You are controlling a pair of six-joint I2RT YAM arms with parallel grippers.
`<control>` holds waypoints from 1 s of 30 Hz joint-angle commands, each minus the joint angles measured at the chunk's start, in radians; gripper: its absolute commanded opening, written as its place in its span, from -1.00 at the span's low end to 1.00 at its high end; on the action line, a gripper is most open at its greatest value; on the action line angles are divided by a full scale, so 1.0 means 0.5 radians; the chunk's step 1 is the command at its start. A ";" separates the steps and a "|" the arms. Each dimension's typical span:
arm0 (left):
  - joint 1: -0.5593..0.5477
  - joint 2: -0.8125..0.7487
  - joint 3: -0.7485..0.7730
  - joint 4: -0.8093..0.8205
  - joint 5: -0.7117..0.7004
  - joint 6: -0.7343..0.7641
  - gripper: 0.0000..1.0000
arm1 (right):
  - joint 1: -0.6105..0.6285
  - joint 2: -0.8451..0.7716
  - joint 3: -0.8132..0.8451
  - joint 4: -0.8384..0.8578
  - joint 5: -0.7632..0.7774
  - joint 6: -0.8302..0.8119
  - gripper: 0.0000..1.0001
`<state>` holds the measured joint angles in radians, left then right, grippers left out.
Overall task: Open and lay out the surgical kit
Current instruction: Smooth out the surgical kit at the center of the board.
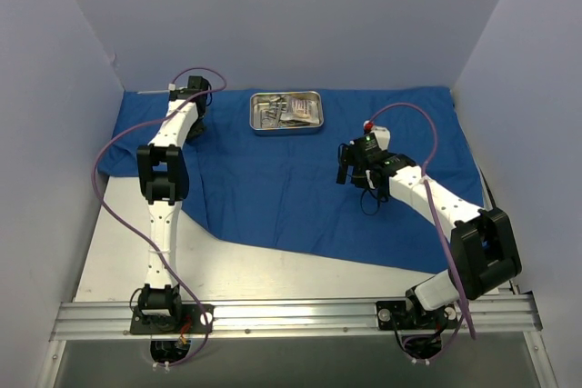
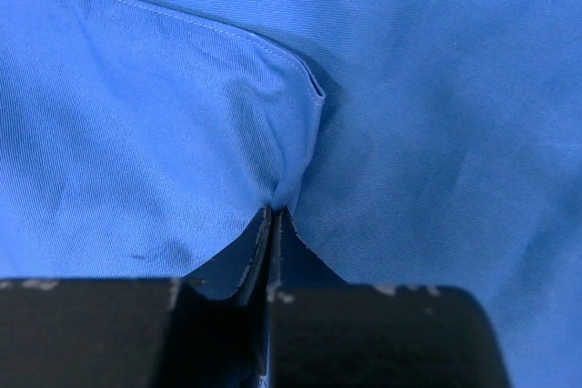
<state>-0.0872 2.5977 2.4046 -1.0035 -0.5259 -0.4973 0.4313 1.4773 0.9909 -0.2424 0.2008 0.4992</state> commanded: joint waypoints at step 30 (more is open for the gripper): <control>0.760 -2.123 -2.210 -0.162 -0.479 -0.521 -0.95 | 0.104 -0.491 -0.012 -0.346 -0.221 -0.320 0.83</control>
<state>0.2497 1.6775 1.3422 -1.0336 -0.6823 -0.6991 0.4732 1.2709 0.9825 -0.3717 0.1299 0.3717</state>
